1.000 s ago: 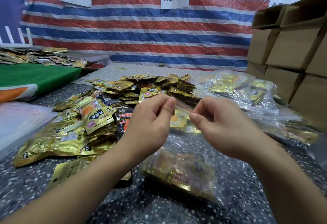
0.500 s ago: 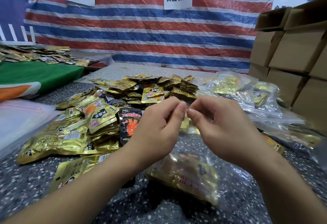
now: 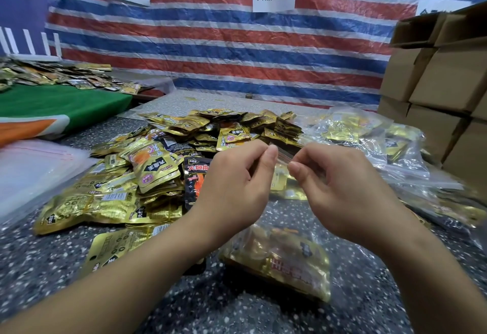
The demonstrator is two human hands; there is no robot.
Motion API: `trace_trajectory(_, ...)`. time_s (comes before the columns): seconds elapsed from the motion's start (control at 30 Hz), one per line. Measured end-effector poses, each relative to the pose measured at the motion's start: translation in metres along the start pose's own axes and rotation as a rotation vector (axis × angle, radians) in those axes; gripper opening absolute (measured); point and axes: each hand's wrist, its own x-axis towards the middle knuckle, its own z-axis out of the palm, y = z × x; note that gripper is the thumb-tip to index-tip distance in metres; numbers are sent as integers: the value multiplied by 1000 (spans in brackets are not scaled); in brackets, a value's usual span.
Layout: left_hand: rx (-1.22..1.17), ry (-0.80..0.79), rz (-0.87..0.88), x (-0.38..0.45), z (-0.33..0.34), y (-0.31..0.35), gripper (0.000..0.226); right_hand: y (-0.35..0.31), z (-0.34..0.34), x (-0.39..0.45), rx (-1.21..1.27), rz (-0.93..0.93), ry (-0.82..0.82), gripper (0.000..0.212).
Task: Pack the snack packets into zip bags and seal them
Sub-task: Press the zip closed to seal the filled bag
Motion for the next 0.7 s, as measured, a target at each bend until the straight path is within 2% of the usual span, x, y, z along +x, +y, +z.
trace_trajectory(0.3,17,57,-48,7,-7,-11,34,13,-7,1,-37,55,-59,24)
trace_trajectory(0.7,14,204,-150,22,-23,-29,34,36,-15,4,-46,71,-51,22)
